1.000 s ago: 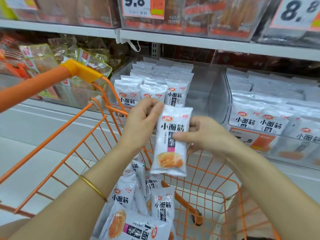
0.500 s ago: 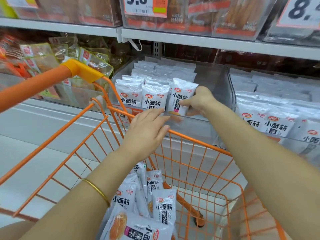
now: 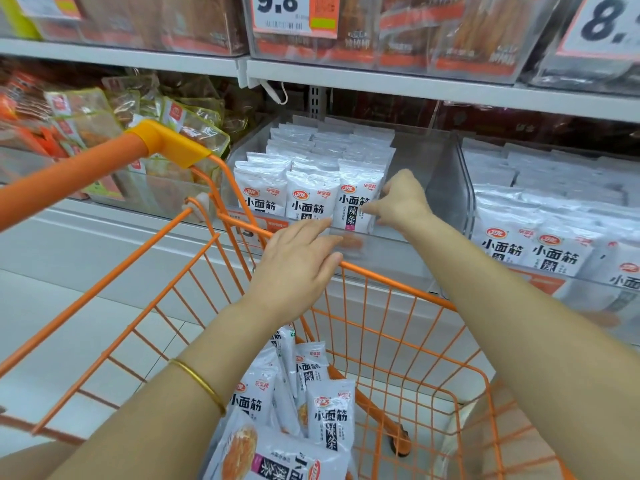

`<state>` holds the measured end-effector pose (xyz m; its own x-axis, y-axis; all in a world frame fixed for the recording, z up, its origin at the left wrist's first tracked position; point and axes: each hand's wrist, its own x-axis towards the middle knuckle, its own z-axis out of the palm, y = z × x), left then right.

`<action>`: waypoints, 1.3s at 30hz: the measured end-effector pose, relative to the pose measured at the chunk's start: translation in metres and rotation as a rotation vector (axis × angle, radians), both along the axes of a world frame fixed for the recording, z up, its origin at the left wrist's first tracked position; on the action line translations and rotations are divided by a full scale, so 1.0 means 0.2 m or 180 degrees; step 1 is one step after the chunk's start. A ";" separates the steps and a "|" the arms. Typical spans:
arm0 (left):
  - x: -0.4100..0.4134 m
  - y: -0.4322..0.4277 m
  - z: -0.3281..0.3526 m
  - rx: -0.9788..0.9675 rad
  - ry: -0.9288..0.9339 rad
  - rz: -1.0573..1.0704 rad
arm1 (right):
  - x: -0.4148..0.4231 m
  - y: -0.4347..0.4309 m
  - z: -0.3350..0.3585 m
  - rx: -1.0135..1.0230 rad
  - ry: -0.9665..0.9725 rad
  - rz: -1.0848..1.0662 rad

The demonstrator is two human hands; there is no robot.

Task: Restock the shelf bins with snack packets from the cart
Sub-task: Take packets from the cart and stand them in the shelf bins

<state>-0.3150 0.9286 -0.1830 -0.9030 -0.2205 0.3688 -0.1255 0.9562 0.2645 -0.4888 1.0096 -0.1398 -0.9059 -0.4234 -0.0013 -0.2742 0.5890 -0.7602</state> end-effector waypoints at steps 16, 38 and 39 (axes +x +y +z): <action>0.03 0.02 0.06 0.0093 0.0759 -0.0170 | 0.65 0.29 -0.73 0.2929 -0.0273 0.2760; -0.02 0.06 0.10 0.1096 0.1086 -0.0440 | 0.49 0.47 0.04 -0.0756 -0.1320 0.1400; -0.02 0.06 0.11 0.1198 0.1140 -0.0359 | 0.49 0.47 0.04 -0.0713 -0.1360 0.1471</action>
<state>-0.3185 0.9400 -0.1611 -0.7607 -0.3060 0.5725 0.1337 0.7891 0.5995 -0.3910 1.1032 -0.1323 -0.5706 -0.7997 -0.1868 -0.1081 0.2986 -0.9482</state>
